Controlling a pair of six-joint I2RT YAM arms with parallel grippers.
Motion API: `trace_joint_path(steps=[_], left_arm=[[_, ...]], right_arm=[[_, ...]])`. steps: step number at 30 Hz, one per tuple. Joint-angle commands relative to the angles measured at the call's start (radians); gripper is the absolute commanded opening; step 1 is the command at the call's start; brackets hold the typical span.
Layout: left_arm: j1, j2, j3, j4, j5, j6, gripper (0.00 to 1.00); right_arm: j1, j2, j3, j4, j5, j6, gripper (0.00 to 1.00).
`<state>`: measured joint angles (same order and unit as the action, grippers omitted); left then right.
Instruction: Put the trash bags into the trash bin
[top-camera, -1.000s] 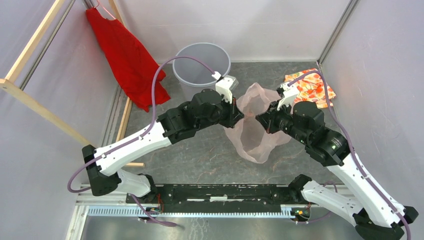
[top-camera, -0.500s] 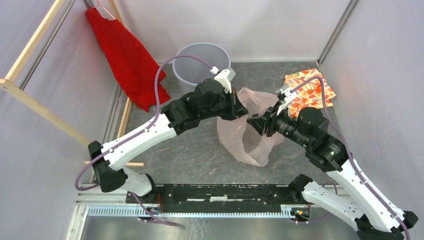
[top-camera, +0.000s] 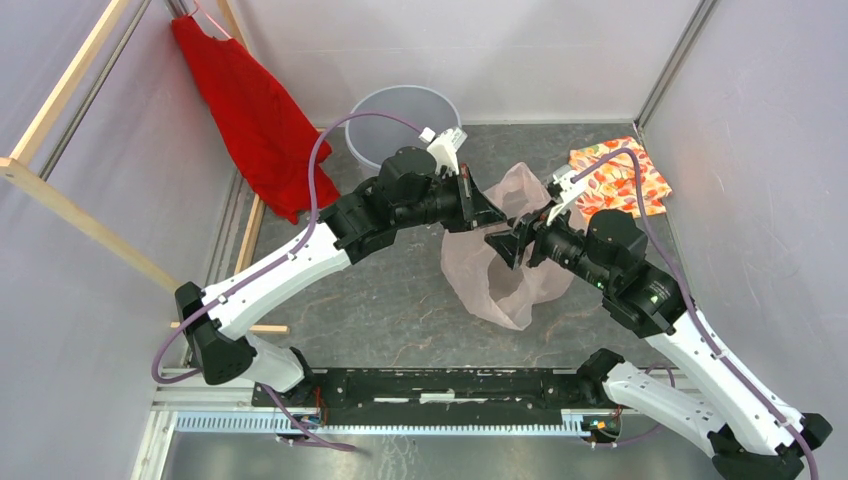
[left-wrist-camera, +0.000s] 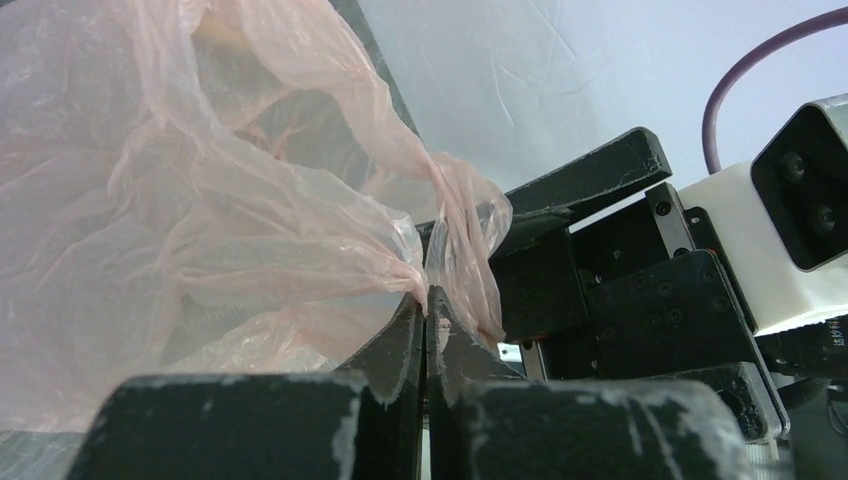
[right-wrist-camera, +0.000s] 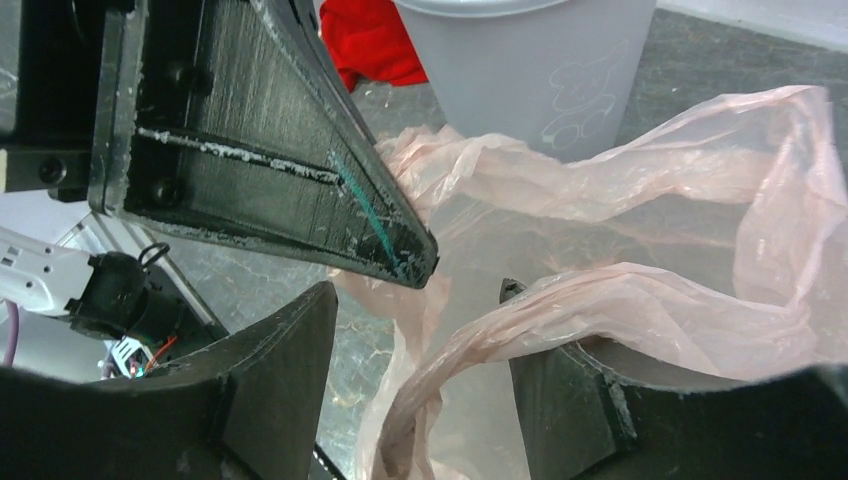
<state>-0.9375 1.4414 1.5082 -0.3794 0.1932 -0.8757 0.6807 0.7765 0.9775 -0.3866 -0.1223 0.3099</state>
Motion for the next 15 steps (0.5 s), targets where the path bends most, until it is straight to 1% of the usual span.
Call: trace_joint_path(steps=[1, 3, 6, 7, 9, 10, 13, 14, 15], left_arm=[[0.002, -0.001, 0.006, 0.068, 0.049, -0.068, 0.02], [0.002, -0.001, 0.004, 0.08, 0.055, -0.081, 0.02], [0.003, -0.004, 0.005, 0.094, 0.059, -0.097, 0.02], [0.003, -0.005, 0.005, 0.097, 0.057, -0.099, 0.02], [0.005, -0.006, 0.007, 0.097, 0.055, -0.101, 0.03], [0.007, -0.007, 0.007, 0.097, 0.055, -0.099, 0.08], [0.016, -0.014, 0.008, 0.091, 0.049, -0.077, 0.29], [0.019, -0.02, 0.012, 0.086, 0.044, -0.063, 0.37], [0.026, -0.027, 0.022, 0.074, 0.033, -0.047, 0.46]], right_arm=[[0.003, -0.016, -0.015, 0.096, 0.049, -0.007, 0.69], [0.003, -0.015, -0.026, 0.127, 0.042, 0.001, 0.69], [0.005, 0.003, -0.03, 0.144, 0.03, 0.006, 0.66], [0.006, 0.006, -0.031, 0.149, 0.031, 0.008, 0.64], [0.009, 0.01, -0.03, 0.161, 0.036, 0.014, 0.58], [0.01, 0.01, -0.027, 0.164, 0.038, 0.018, 0.52], [0.012, 0.017, 0.006, 0.143, 0.067, 0.027, 0.17], [0.012, 0.02, 0.023, 0.127, 0.087, 0.03, 0.07], [0.013, 0.024, 0.046, 0.105, 0.111, 0.033, 0.0]])
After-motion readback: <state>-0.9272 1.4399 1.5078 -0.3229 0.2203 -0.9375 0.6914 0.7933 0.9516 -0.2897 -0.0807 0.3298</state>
